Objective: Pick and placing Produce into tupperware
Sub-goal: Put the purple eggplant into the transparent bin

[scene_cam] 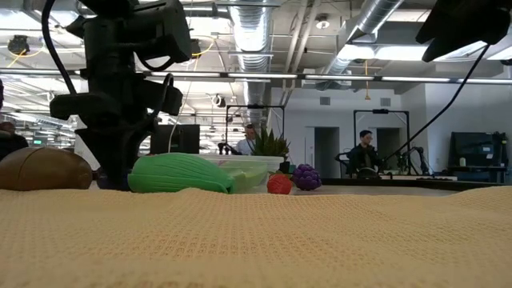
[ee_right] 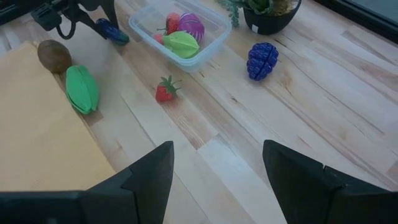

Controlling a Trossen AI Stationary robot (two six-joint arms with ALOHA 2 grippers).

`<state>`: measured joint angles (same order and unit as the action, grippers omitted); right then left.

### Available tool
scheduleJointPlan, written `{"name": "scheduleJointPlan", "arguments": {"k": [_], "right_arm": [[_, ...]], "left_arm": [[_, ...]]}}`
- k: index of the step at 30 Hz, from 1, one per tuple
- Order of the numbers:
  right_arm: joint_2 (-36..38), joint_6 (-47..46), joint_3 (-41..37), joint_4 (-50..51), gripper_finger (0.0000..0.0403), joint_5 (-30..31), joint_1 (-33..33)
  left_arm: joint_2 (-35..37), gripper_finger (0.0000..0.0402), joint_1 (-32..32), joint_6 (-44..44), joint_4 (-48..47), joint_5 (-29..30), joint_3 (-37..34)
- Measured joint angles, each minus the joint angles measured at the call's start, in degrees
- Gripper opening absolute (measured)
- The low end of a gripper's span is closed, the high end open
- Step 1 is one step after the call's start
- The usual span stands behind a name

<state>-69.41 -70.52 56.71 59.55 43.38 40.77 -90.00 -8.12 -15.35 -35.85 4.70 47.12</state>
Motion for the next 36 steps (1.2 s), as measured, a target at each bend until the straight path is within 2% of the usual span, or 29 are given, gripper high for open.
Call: {"name": "scheduleJointPlan", "arguments": {"k": [17, 27, 36], "right_arm": [[0.02, 0.00, 0.00, 0.01, 0.0240, 0.00, -0.02], [0.02, -0.04, 0.00, -0.02, 0.0240, 0.00, -0.02], [0.02, -0.04, 0.00, -0.02, 0.0240, 0.00, -0.02]], "left_arm": [[2.87, 0.0130, -0.02, 2.43, -4.16, -2.45, 8.57], [3.06, 0.0130, 1.26, 7.97, -3.71, 3.18, 13.81], [3.06, 0.0130, 7.14, 10.23, -2.17, 3.68, 14.15]]}}
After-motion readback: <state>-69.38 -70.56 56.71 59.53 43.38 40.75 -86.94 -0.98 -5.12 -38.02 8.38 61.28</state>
